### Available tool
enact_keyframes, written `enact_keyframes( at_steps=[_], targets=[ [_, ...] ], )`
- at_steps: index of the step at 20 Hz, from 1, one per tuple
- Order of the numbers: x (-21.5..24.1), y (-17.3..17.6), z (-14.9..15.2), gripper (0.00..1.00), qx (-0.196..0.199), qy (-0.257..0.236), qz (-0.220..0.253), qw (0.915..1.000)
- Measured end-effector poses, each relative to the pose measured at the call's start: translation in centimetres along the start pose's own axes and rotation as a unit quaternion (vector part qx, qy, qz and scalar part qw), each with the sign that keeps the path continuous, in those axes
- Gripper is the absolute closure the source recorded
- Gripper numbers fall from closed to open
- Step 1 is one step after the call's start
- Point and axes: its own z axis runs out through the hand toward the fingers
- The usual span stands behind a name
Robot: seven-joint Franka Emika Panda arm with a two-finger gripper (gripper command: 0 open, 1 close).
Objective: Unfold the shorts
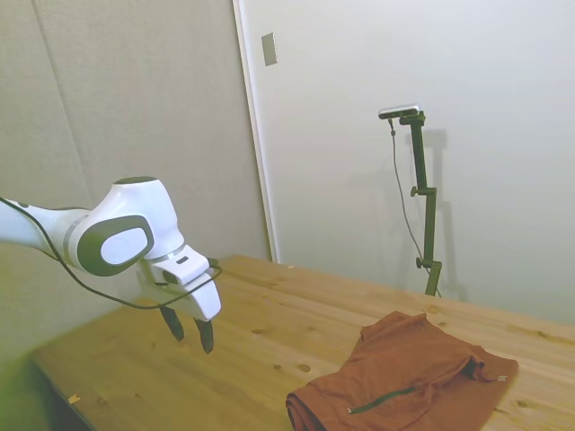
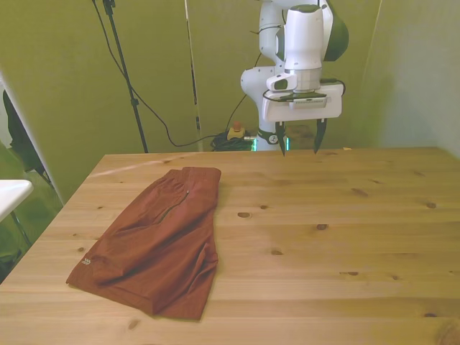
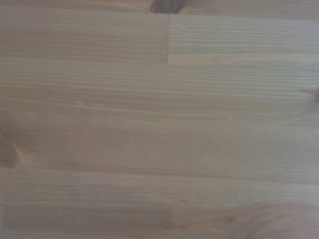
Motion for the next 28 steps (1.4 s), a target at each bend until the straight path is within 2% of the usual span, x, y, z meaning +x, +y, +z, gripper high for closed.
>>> enact_keyframes(
  at_steps=[4,10,16,21,25,28],
  targets=[
    [1.3,0.4,-0.6,0.00,0.009,0.007,0.019,0.9998],
    [9.6,2.8,-3.9,0.00,0.043,0.052,0.107,0.9919],
    [21.3,8.0,-3.6,0.00,0.057,0.088,0.202,0.9737],
    [30.4,13.0,-3.3,0.00,0.068,0.119,0.270,0.9531],
    [36.3,16.0,-2.2,0.00,0.073,0.131,0.314,0.9374],
    [39.5,17.8,-0.5,0.00,0.078,0.122,0.342,0.9285]
  ],
)
